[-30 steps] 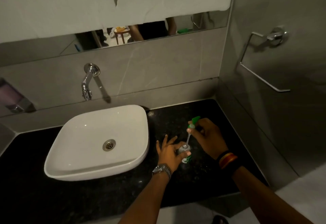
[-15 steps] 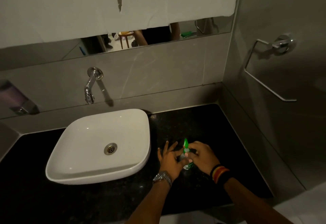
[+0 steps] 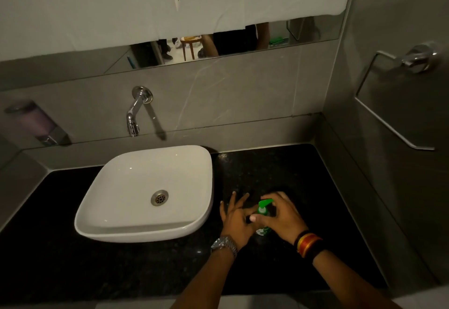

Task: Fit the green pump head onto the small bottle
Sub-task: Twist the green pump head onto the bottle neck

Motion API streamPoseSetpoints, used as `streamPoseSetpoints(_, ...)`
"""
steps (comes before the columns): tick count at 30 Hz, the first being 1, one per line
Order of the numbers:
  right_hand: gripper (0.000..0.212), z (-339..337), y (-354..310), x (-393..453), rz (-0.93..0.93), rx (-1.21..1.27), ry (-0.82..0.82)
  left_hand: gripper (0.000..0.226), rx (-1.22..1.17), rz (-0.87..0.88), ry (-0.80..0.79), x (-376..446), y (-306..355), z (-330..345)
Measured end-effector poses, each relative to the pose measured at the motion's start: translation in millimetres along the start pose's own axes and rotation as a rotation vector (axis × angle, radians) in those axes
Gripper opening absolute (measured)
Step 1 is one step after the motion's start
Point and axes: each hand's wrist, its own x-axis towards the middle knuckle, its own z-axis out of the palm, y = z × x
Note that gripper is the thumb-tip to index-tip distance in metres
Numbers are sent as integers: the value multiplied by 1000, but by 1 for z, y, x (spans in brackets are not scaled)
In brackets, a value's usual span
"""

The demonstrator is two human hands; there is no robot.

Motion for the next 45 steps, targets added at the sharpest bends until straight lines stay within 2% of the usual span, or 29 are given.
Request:
streamPoseSetpoints(3, 28, -12, 6, 2, -105, 97, -96, 48, -56, -7, 7, 0, 0, 2)
streamPoseSetpoints(6, 16, -17, 2, 3, -136, 72, -42, 52, -69, 1, 4, 0, 1, 2)
streamPoseSetpoints(11, 33, -20, -4, 2, -76, -43, 42, 48, -76, -3, -7, 0, 2, -2)
streamPoseSetpoints(14, 45, -22, 2, -2, -129, -5, -60, 45, -77, 4, -14, 0, 2, -4)
streamPoseSetpoints(17, 34, -20, 4, -3, -188, -91, -123, 47, -65, 12, -18, 0, 3, -4)
streamPoseSetpoints(20, 25, -18, -2, -5, -131, -123, -8, 44, -60, 26, -12, 0, 2, -3)
streamPoseSetpoints(24, 39, -15, -10, -10, -16, -118, 86, 43, -20, 52, -12, 0, -1, -3)
streamPoseSetpoints(27, 48, -12, -9, -9, -94, -102, -2, 43, -24, 61, -12, 0, 1, -4)
streamPoseSetpoints(29, 39, -9, -10, -6, -137, -160, -34, 47, -28, 61, -14, 0, 1, -4)
streamPoseSetpoints(33, 27, -8, -16, -4, -96, -168, 58, 46, -55, 68, -18, 0, 0, -5)
streamPoseSetpoints(37, 48, -10, -19, 1, -41, -252, 137, 39, -74, 37, -14, 2, 1, -6)
streamPoseSetpoints(40, 45, -11, -8, 4, -51, -159, 82, 45, -83, 48, -16, 2, -2, -7)
streamPoseSetpoints(43, 40, -17, 6, 7, -135, 46, -98, 50, -109, 51, -22, 2, -2, -5)
streamPoseSetpoints(45, 28, -19, 10, 9, -156, 125, -172, 50, -112, 43, -14, 1, -2, -4)
